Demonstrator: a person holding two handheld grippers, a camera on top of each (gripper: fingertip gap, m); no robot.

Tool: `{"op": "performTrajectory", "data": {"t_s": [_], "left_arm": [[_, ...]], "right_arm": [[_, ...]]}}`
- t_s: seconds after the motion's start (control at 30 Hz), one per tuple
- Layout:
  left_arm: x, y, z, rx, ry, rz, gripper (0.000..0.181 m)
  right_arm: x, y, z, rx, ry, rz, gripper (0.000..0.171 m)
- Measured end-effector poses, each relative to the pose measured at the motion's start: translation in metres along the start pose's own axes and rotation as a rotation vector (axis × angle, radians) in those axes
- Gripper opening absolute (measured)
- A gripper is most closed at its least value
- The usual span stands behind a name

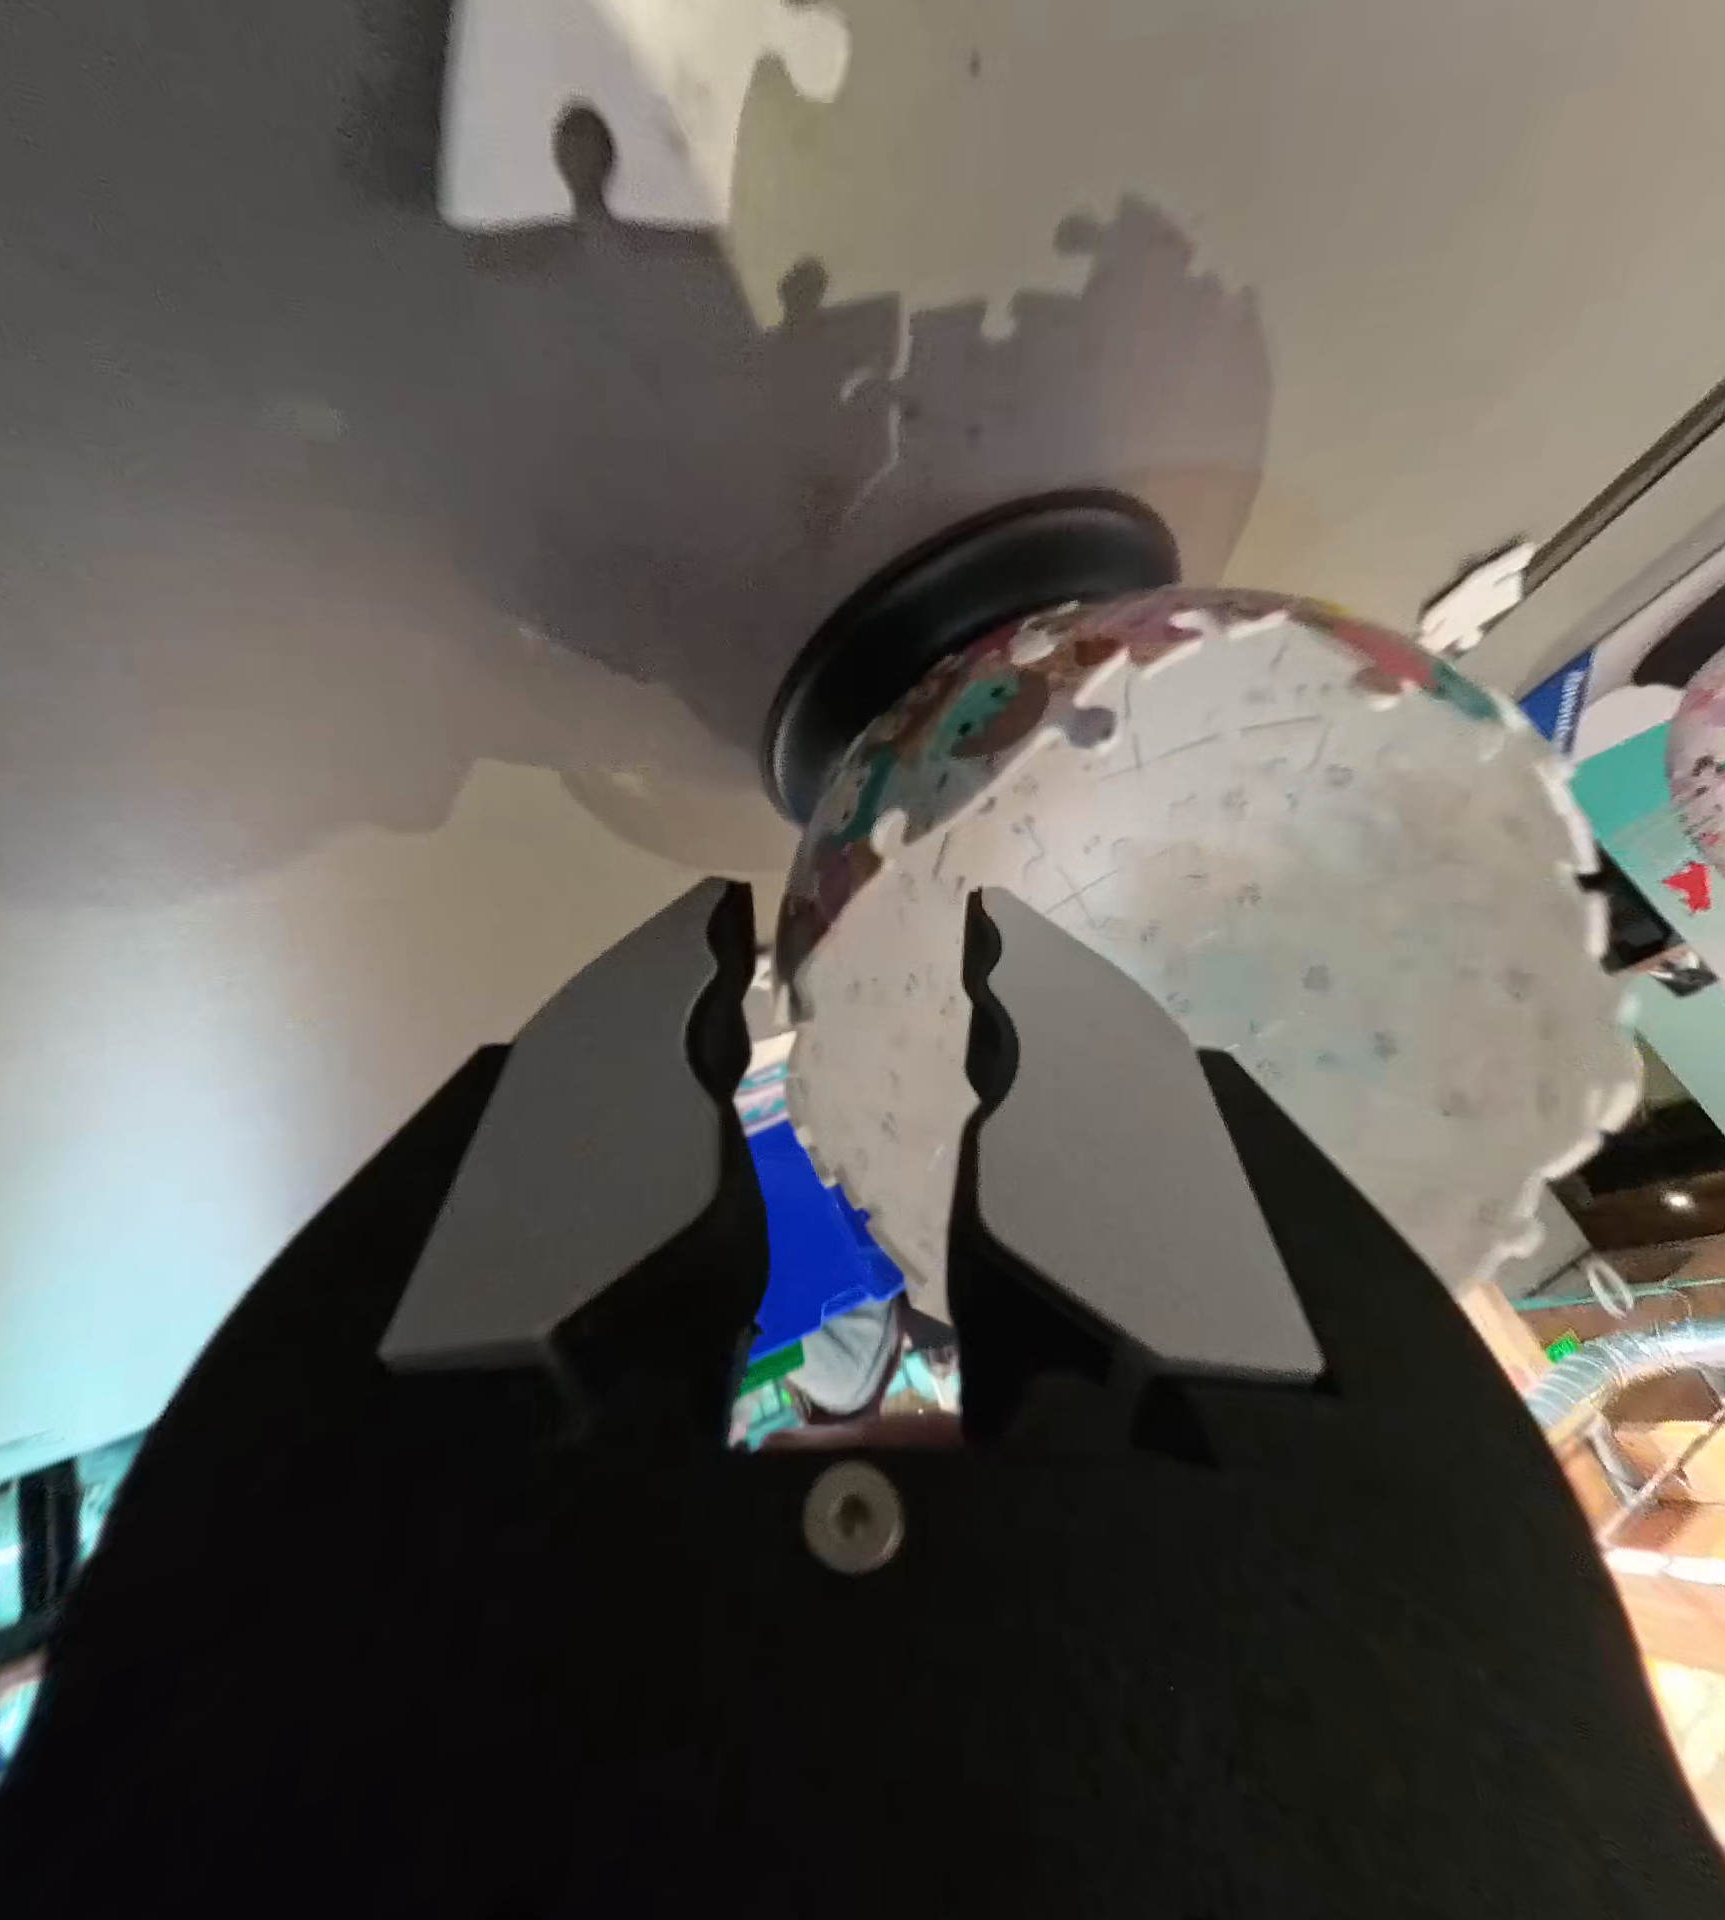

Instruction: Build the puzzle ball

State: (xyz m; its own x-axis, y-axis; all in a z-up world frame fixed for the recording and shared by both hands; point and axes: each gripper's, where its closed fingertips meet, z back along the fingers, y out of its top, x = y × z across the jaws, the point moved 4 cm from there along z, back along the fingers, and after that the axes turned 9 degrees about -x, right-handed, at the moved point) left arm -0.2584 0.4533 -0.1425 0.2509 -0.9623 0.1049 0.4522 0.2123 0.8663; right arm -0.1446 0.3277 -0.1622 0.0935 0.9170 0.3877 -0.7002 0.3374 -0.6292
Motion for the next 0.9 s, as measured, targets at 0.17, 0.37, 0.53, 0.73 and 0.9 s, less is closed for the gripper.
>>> {"op": "performTrajectory", "data": {"t_s": [0.17,0.37,0.53,0.73,0.9], "left_arm": [[0.007,-0.002,-0.005,-0.025,0.008,-0.042,0.031],[0.01,-0.001,-0.005,-0.018,-0.011,-0.027,0.031],[0.012,-0.002,-0.006,-0.025,-0.012,-0.031,0.031],[0.013,-0.002,-0.007,-0.029,-0.015,-0.036,0.031],[0.014,-0.003,-0.008,-0.036,-0.013,-0.041,0.031]], "right_arm": [[-0.004,-0.002,-0.01,-0.083,0.068,0.053,0.038],[-0.007,-0.002,-0.018,-0.123,0.119,0.06,0.032],[-0.006,-0.002,-0.02,-0.121,0.106,0.074,0.018],[-0.006,-0.001,-0.021,-0.12,0.121,0.074,0.011],[-0.006,0.0,-0.021,-0.116,0.134,0.066,0.011]]}}
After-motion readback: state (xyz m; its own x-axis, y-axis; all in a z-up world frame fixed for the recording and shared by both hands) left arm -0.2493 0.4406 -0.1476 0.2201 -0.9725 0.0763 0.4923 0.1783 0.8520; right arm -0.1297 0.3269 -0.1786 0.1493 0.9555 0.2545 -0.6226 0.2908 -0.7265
